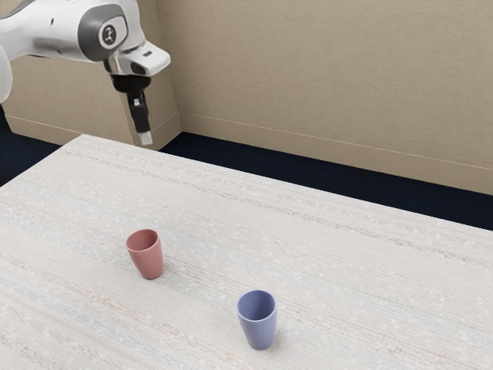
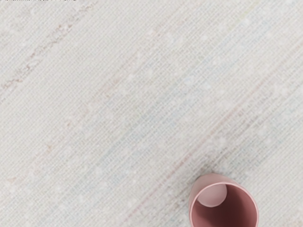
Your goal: Place the right cup onto the left cup
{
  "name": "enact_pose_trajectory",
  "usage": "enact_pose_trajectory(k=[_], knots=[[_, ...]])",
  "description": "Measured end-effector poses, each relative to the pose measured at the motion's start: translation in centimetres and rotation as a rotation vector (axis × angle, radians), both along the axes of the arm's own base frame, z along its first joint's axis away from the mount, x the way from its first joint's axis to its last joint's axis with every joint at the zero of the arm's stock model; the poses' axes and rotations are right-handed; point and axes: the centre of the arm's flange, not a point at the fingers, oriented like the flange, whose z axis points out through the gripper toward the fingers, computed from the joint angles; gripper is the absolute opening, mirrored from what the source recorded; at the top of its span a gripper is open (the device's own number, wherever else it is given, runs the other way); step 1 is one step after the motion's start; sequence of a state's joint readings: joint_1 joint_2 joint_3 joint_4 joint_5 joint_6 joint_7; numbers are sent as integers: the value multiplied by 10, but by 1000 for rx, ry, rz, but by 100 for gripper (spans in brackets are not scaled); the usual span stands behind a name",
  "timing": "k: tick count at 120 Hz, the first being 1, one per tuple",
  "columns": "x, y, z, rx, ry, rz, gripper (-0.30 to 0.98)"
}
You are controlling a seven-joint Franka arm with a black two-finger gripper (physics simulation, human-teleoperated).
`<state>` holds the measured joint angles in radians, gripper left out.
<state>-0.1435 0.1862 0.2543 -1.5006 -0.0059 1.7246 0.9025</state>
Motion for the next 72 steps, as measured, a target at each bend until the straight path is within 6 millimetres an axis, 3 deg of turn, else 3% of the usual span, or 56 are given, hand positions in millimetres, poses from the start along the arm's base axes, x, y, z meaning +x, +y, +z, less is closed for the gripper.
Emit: enact_pose_trajectory(k=[7,20,44,72], knots=[[2,-6,-1,0,-1,-16,69],[7,-39,-6,0,3,-79,69],[9,-148,-18,0,-7,-258,69],[18,-255,-62,33,7,-405,69]])
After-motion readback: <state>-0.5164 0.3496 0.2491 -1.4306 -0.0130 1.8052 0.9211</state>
